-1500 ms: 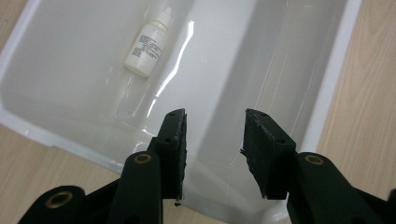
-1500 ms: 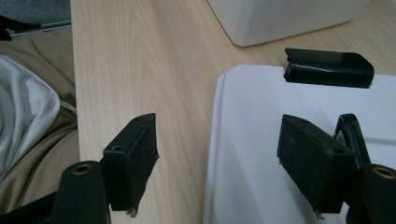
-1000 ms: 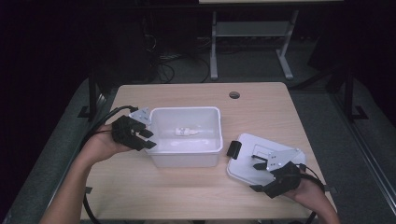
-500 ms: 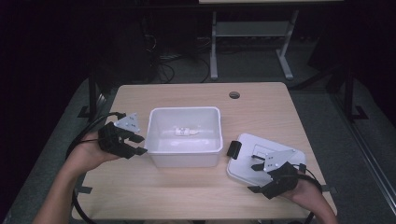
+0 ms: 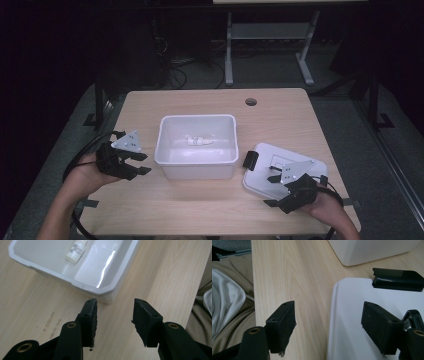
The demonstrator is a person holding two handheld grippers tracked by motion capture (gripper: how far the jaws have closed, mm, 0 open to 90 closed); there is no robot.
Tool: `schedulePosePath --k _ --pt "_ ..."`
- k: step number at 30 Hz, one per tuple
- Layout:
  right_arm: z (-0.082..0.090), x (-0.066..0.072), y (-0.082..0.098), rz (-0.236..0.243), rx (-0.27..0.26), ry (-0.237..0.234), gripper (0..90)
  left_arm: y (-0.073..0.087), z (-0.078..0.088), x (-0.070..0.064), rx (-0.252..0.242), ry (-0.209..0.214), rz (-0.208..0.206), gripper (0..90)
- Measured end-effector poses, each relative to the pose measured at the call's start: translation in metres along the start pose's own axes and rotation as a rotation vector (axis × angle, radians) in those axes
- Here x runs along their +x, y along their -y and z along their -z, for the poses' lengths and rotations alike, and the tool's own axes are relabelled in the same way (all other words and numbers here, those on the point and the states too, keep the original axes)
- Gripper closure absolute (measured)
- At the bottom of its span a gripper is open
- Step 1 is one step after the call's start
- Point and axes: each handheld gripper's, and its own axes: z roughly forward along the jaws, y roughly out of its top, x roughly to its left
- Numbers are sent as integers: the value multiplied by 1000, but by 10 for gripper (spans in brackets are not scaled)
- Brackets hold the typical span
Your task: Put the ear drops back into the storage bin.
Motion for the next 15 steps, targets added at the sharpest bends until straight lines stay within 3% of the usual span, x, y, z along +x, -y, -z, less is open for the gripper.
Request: schedulePosePath --k 15 --pt "-4 0 -6 1 19 -14 268 29 -14 -7 2 -14 50 481"
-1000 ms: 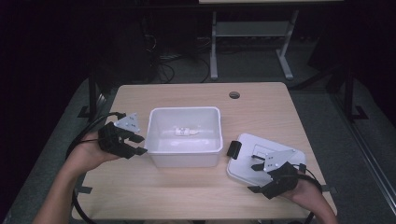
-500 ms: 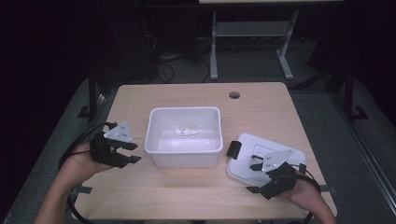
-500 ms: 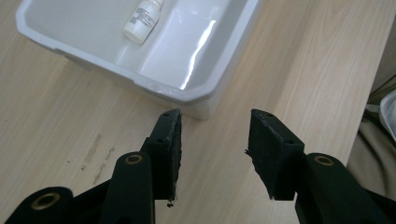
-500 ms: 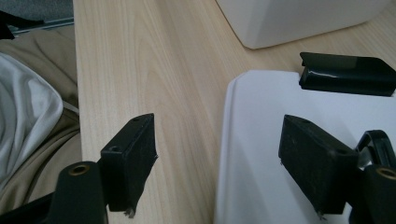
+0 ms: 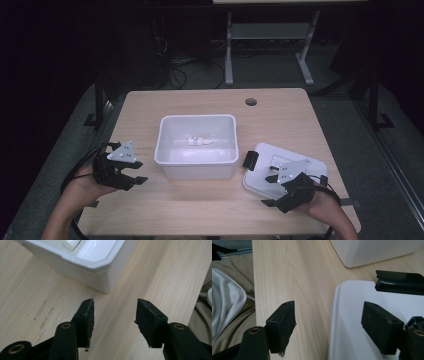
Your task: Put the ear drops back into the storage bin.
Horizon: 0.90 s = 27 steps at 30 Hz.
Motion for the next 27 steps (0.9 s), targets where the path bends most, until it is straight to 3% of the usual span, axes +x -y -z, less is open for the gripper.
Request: schedulePosePath --k 27 --pt "9 -4 -6 2 20 -5 273 36 -39 -15 -12 -3 52 376"
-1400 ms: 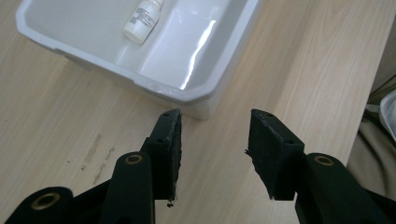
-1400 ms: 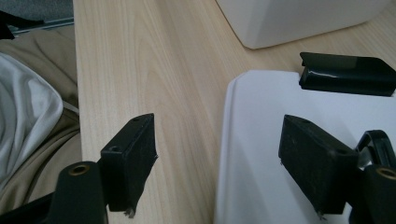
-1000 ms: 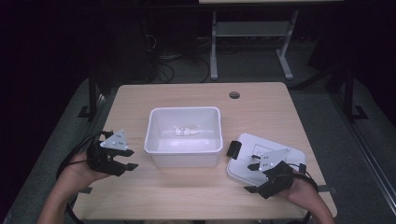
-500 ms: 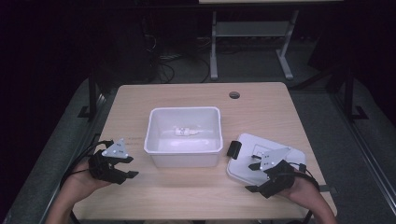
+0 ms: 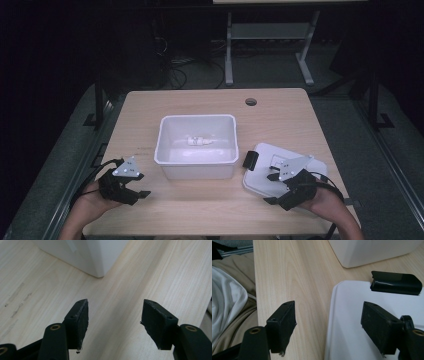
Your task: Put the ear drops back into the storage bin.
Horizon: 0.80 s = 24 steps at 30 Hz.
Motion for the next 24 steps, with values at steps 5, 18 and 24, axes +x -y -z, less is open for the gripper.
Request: schedulePosePath --k 5,18,24 --pt "3 1 -3 5 -5 3 273 7 -5 -1 -1 -9 4 366" --pt "14 -5 -13 26 12 30 275 16 -13 -8 -21 -28 12 343" --pt "18 -12 -13 16 24 46 296 21 -13 -9 -28 -41 18 335"
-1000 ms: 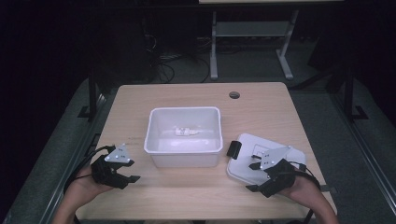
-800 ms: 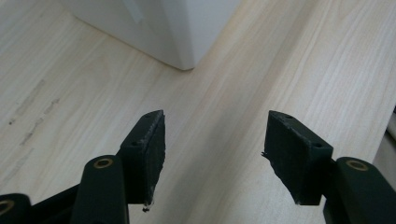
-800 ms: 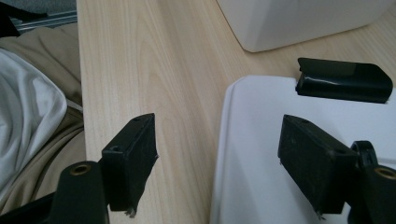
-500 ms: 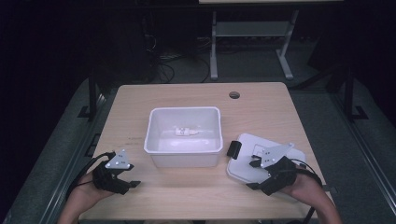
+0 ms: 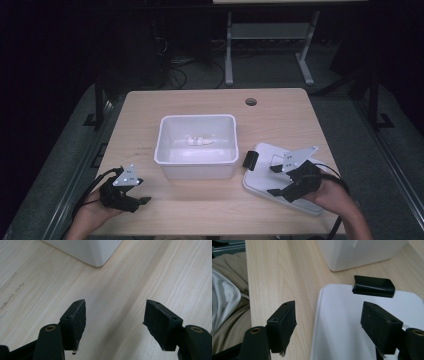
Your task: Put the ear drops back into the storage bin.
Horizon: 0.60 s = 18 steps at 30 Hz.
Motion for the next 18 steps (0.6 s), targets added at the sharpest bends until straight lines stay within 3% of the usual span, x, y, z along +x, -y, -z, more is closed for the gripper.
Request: schedulePosePath --k 18 --pt "7 -22 14 -44 48 61 341 3 3 -2 -14 -28 4 315"
